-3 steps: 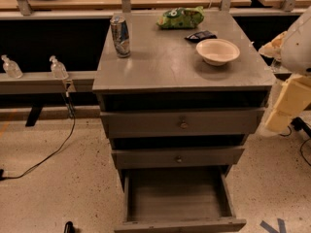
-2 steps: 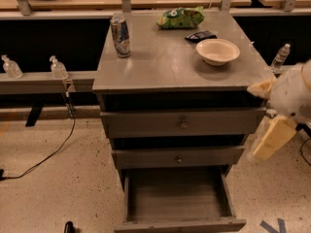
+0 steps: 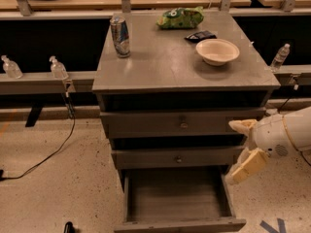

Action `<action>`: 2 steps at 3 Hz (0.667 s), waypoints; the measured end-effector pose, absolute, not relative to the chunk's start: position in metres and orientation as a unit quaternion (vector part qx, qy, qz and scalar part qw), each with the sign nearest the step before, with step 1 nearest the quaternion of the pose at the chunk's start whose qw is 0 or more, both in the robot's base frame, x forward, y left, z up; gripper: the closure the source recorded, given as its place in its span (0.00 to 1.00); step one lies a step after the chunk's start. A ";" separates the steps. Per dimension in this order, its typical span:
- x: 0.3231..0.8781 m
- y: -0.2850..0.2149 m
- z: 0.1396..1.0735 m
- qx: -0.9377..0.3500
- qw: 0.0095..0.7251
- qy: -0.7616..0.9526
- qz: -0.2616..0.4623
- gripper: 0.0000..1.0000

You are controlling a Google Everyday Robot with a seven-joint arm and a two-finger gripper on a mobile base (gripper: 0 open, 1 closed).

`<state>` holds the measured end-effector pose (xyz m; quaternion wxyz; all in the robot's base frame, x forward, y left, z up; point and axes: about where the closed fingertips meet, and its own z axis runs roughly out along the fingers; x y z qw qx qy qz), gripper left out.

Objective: Close bottom drawer

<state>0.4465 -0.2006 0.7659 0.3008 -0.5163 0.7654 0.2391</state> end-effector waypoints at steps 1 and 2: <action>0.447 -0.200 0.766 -0.516 0.301 0.765 0.239 0.00; 0.453 -0.192 0.729 -0.505 0.308 0.767 0.249 0.00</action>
Offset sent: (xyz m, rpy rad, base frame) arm 0.0225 0.0215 -0.1153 0.0896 0.0157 -0.0633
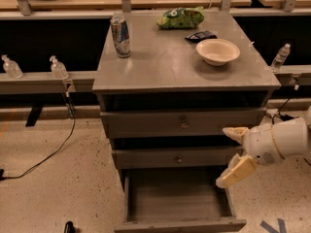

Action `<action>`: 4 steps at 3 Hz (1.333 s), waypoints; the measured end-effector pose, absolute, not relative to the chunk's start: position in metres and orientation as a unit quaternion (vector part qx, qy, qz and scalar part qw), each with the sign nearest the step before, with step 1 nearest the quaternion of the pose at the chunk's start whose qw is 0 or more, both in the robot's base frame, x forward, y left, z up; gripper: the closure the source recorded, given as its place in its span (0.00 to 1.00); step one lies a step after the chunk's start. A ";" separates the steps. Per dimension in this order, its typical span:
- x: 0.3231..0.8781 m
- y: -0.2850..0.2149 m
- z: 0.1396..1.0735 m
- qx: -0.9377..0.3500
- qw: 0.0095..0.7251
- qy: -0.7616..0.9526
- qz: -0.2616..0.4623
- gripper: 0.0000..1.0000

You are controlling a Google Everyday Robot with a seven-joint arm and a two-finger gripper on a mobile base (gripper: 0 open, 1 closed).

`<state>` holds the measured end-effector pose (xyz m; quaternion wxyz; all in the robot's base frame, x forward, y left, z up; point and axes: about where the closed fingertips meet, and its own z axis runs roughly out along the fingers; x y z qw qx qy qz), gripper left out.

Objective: Close bottom drawer

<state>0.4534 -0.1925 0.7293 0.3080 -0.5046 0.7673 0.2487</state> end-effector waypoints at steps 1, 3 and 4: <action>0.457 -0.175 0.663 -0.500 0.326 0.759 0.260 0.00; 0.455 -0.129 0.559 -0.547 0.380 0.681 0.304 0.00; 0.455 -0.129 0.559 -0.547 0.380 0.681 0.304 0.00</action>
Offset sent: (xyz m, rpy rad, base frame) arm 0.0081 0.0637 -0.1742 0.1684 -0.1857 0.1428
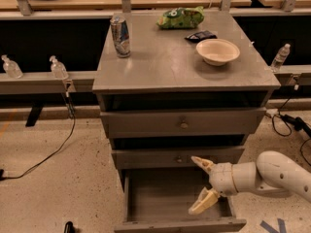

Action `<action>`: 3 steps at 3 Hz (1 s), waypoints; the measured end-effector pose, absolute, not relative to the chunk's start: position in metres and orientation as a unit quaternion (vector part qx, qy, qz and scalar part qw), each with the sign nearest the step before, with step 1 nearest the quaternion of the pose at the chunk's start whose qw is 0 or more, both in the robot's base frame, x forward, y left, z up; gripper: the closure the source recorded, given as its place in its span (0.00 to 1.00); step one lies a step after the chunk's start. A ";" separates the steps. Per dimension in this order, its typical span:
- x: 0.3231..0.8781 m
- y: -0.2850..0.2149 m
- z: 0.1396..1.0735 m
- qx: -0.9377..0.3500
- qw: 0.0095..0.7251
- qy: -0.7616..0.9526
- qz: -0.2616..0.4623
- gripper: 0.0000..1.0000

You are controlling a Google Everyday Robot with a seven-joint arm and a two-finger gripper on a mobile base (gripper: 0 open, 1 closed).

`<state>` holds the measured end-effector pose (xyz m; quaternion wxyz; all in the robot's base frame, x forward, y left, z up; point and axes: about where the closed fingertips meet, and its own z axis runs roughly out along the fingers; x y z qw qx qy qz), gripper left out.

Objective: Close bottom drawer

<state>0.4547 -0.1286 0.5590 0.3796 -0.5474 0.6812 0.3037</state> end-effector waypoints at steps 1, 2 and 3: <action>0.445 -0.135 0.522 -0.565 0.356 0.677 0.309 0.00; 0.422 -0.149 0.470 -0.597 0.326 0.664 0.309 0.00; 0.402 -0.162 0.427 -0.626 0.293 0.660 0.294 0.00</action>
Offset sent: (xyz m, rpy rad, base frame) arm -0.0612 -0.0467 -0.1574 -0.1567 0.0385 0.2264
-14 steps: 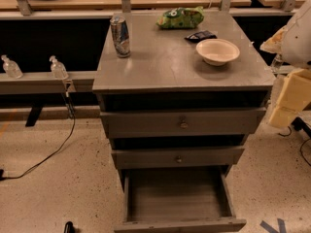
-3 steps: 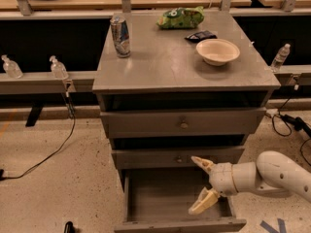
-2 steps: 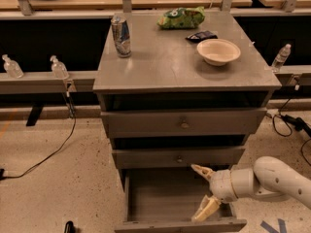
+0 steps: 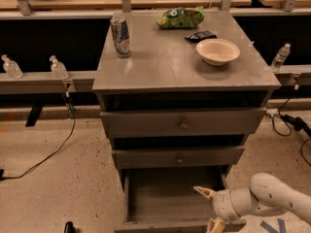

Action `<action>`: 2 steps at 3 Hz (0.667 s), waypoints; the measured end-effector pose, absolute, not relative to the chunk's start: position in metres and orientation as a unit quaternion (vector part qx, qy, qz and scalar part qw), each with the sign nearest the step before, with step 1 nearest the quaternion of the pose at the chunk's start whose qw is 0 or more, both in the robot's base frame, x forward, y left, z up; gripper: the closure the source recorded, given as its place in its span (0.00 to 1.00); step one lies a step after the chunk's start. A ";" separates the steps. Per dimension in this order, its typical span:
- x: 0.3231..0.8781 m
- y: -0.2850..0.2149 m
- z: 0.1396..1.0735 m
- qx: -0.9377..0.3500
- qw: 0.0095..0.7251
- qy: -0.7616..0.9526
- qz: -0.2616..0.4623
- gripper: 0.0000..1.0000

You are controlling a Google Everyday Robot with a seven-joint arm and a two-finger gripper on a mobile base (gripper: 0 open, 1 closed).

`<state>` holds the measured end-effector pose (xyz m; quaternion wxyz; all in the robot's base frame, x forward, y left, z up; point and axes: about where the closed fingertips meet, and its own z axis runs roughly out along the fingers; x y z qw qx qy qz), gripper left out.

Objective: Close bottom drawer

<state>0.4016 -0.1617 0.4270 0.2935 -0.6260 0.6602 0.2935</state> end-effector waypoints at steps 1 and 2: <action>0.398 -0.166 0.394 -0.639 0.255 0.688 0.232 0.00; 0.398 -0.166 0.394 -0.639 0.254 0.688 0.233 0.00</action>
Offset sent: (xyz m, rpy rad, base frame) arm -0.0088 -0.0037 -0.0263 -0.1277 -0.0016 -0.0016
